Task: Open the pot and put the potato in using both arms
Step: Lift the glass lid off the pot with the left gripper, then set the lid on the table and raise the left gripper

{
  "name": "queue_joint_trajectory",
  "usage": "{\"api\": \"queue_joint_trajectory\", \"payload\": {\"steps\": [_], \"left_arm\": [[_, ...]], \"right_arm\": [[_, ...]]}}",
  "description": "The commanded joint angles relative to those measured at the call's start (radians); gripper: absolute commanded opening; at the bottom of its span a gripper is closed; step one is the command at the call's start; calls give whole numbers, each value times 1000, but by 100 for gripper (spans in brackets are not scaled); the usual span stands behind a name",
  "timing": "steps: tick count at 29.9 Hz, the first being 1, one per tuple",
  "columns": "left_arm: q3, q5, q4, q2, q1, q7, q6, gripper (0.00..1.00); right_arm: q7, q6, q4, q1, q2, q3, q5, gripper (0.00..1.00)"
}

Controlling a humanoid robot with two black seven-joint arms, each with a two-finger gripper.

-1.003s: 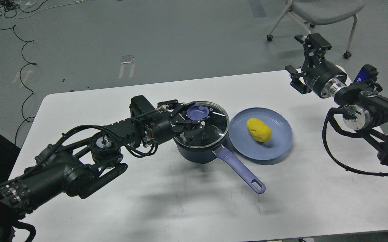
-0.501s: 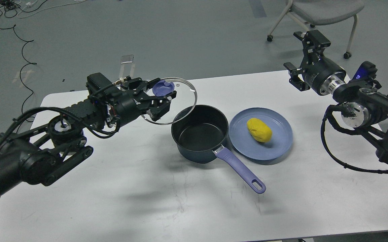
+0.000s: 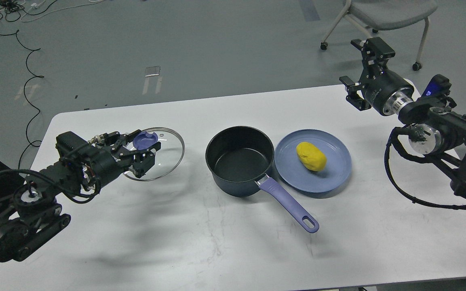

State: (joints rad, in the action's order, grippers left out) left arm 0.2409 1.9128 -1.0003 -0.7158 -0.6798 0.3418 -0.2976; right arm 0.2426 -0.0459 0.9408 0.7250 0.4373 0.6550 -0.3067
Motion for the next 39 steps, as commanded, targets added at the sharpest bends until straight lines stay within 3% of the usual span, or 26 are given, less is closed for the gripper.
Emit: {"api": "queue_joint_trajectory", "payload": {"steps": [1,11,15,17,21,24,30,32,36,39], "left_arm": [[-2,0,49,18,32,3,-26,46],[-92,-46,118,44,32,5,-46,48],[-101,-52,126,52,34,5,-48,53],[-101,-54,140,64,34,5,-48,57],[-101,-81,164,82,34,20,-61,82],[-103,-104,175,84,34,49,-61,85],[-132,-110,186,85,31,63,-64,86],[-126,-127,186,85,25,63,-71,93],[-114,-299,173,82,-20,68,-77,97],[-118,-588,172,79,-153,109,-71,98]], "right_arm": [[0,0,0,-1,1,-2,0,100],[0,0,0,-1,3,-2,0,100],[0,0,0,-1,5,-2,0,100],[0,0,0,-1,5,-2,0,100],[0,0,0,-1,5,-2,-3,100],[0,0,0,-1,5,-2,-3,100],[0,0,1,1,1,-2,-3,100],[0,0,4,-1,3,-3,-8,100],[1,0,15,14,3,-55,-32,100],[3,15,16,73,11,-171,-167,100]]}}
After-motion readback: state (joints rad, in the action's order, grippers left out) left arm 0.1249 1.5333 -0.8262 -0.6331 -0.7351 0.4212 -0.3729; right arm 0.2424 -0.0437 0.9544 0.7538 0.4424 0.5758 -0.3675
